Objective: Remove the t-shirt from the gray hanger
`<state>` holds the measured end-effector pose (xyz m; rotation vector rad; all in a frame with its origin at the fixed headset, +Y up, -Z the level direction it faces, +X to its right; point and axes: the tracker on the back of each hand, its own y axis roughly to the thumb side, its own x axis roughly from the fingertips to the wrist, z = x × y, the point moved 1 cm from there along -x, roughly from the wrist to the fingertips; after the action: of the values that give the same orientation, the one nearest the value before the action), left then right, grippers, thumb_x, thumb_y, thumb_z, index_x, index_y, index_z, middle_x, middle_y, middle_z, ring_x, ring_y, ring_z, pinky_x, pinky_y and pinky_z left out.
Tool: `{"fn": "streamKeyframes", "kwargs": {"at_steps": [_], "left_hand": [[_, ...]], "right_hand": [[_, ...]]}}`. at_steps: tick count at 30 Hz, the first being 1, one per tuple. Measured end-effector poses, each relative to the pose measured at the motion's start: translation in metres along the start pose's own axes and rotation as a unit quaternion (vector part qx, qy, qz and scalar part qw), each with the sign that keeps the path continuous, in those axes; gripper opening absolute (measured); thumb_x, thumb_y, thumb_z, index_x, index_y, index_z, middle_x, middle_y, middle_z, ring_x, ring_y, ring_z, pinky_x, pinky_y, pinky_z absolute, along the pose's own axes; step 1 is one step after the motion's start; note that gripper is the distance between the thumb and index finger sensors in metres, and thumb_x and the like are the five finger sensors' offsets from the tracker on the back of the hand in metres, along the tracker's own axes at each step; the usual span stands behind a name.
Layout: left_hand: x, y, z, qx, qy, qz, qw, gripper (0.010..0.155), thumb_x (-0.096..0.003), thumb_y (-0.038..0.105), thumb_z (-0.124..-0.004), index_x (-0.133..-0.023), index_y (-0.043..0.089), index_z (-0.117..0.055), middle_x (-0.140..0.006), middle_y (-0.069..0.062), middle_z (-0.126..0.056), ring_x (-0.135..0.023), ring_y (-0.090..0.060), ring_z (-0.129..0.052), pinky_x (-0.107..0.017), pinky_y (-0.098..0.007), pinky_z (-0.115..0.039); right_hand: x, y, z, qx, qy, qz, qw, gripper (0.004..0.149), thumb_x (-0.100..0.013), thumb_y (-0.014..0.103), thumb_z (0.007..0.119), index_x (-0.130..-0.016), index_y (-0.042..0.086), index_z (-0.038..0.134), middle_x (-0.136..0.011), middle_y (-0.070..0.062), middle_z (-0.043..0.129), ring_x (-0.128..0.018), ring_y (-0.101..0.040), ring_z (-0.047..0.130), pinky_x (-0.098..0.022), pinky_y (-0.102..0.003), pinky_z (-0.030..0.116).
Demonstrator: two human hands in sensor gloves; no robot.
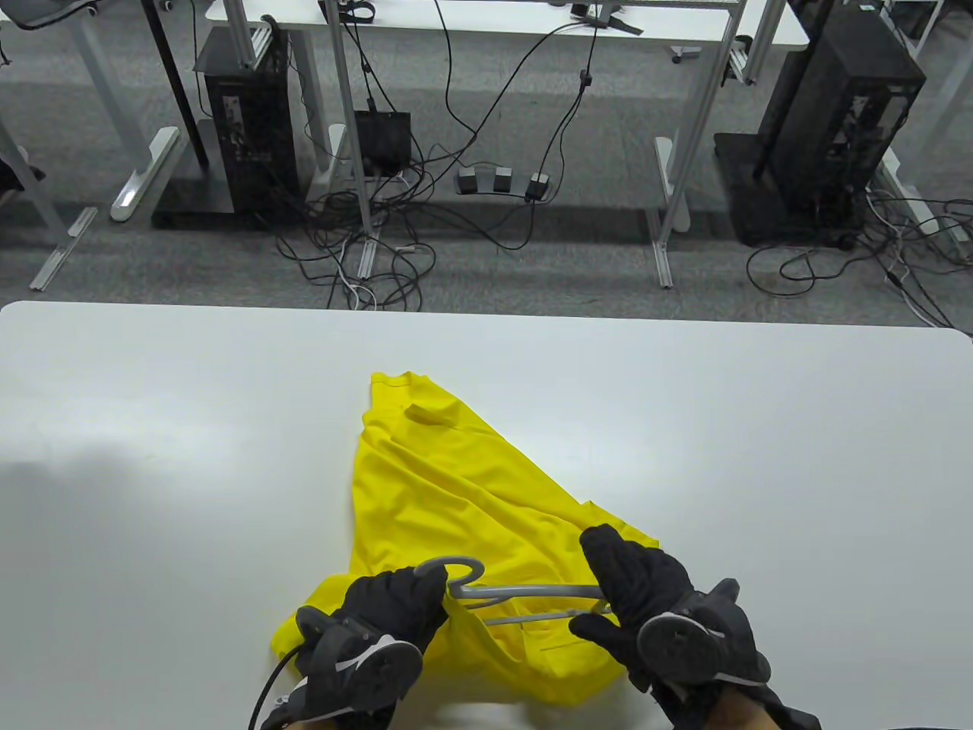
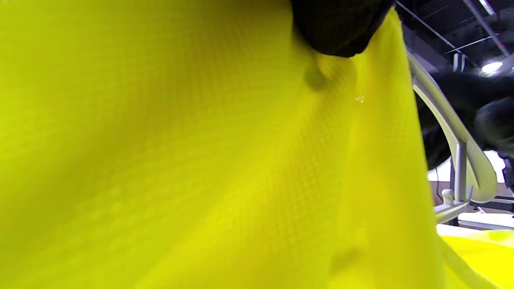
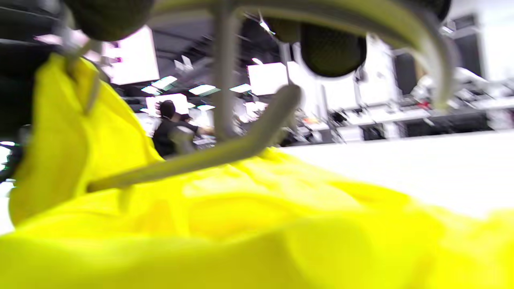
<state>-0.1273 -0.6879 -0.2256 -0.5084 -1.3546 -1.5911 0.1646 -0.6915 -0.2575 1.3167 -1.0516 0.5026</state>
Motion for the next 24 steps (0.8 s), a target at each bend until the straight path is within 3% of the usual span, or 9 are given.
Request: {"fn": "streamKeyframes", "kwargs": {"at_steps": [4,7,14,18,24], "left_hand": [[0.0,0.0,0.002,0.009,0.009,0.007,1.0,0.052,-0.0501,0.035,-0.073,-0.095,0.01,-0.071,-0.082,-0.017,-0.085,-0.059,-0.033,-0.099,-0.051,-0.057,-0.077],[0.001,-0.007,0.006,0.017,0.021,0.015,1.0,0.054,-0.05,0.036,-0.074,-0.098,0.011,-0.072,-0.084,-0.017,-0.085,-0.062,-0.035,-0.098,-0.052,-0.058,-0.076],[0.006,-0.029,0.015,0.017,0.051,0.066,0.996,0.055,-0.0505,0.036,-0.07,-0.098,0.01,-0.073,-0.089,-0.02,-0.083,-0.069,-0.039,-0.096,-0.055,-0.061,-0.074],[0.007,-0.042,0.011,0.021,0.037,0.101,0.994,0.054,-0.0504,0.036,-0.07,-0.097,0.009,-0.074,-0.089,-0.021,-0.084,-0.071,-0.041,-0.097,-0.054,-0.062,-0.075],[0.01,-0.063,0.005,0.026,0.008,0.153,0.988,0.055,-0.0502,0.035,-0.069,-0.097,0.007,-0.074,-0.091,-0.022,-0.083,-0.076,-0.044,-0.096,-0.052,-0.062,-0.077]], "right_hand": [[-0.002,-0.007,0.004,-0.044,-0.003,-0.001,0.999,0.061,-0.043,0.041,0.072,-0.097,0.012,0.064,-0.076,-0.018,0.089,-0.055,-0.036,0.097,-0.042,-0.063,0.076],[0.0,-0.006,-0.003,-0.048,-0.046,-0.013,0.998,0.053,-0.042,0.039,0.071,-0.089,0.015,0.074,-0.065,-0.013,0.092,-0.044,-0.031,0.096,-0.038,-0.062,0.08],[0.007,-0.013,-0.021,-0.098,-0.119,-0.014,0.988,0.056,-0.04,0.045,0.077,-0.084,0.011,0.081,-0.046,-0.01,0.097,-0.024,-0.025,0.097,-0.024,-0.054,0.083],[0.01,-0.019,-0.029,-0.103,-0.136,0.0,0.985,0.056,-0.038,0.047,0.078,-0.08,0.01,0.085,-0.042,-0.01,0.1,-0.015,-0.022,0.098,-0.014,-0.051,0.085],[0.014,-0.036,-0.042,-0.116,-0.153,0.032,0.981,0.055,-0.037,0.048,0.081,-0.076,0.009,0.089,-0.037,-0.009,0.1,-0.01,-0.021,0.097,-0.01,-0.049,0.085]]}}
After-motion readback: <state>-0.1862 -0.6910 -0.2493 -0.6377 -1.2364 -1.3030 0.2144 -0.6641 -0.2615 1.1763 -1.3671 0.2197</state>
